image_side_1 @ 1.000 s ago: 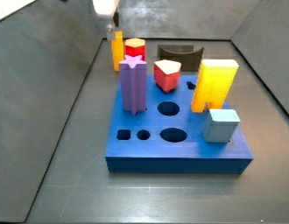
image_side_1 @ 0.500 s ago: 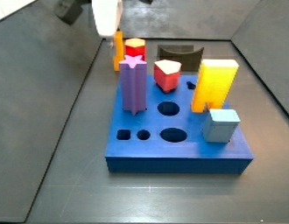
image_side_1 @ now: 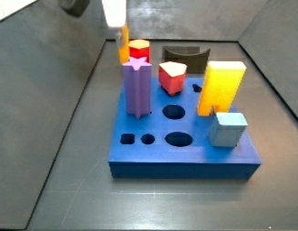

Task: Pick up the arch object. Move up. Rotate the arch object. Move to above the board. Insert the arch object.
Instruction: Move to above the board.

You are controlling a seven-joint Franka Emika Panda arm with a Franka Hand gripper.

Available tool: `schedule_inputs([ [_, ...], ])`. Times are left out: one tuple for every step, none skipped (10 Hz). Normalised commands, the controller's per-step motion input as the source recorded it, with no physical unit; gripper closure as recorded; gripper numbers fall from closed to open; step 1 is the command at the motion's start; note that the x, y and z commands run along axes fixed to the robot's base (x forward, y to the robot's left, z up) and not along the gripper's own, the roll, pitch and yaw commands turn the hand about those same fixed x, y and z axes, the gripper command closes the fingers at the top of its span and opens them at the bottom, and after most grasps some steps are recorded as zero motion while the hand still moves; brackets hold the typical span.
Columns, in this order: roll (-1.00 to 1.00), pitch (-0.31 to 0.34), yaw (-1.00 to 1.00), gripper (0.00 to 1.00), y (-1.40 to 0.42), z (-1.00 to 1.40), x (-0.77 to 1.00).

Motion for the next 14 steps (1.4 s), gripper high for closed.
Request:
schedule_inputs([
  [-0.2,0.08,0.15,1.0,0.11,1.0,0.08],
  [-0.2,0.086,0.08,1.0,0.11,1.0,0.08],
  [-0.19,0.085,0.05,1.0,0.11,1.0,0.07],
  [-0.18,0.081,0.02,1.0,0.1,1.0,0.07],
  [-0.17,0.079,0.01,1.0,0.1,1.0,0.07],
  [-0.16,0.082,-0.01,1.0,0.1,1.0,0.07],
  [-0.15,0.08,-0.02,1.0,0.1,1.0,0.07],
  [-0.15,0.08,-0.02,1.0,0.09,1.0,0.06],
  [-0.14,0.078,-0.03,1.0,0.09,1.0,0.06],
  [-0.13,0.078,-0.03,1.0,0.09,1.0,0.06],
  [-0.12,0.08,-0.03,1.0,0.09,1.0,0.06],
  [-0.11,0.083,-0.03,1.0,0.09,1.0,0.05],
  [-0.11,0.082,-0.03,1.0,0.09,1.0,0.05],
  [-0.09,0.081,-0.04,1.0,0.07,0.9,0.04],
])
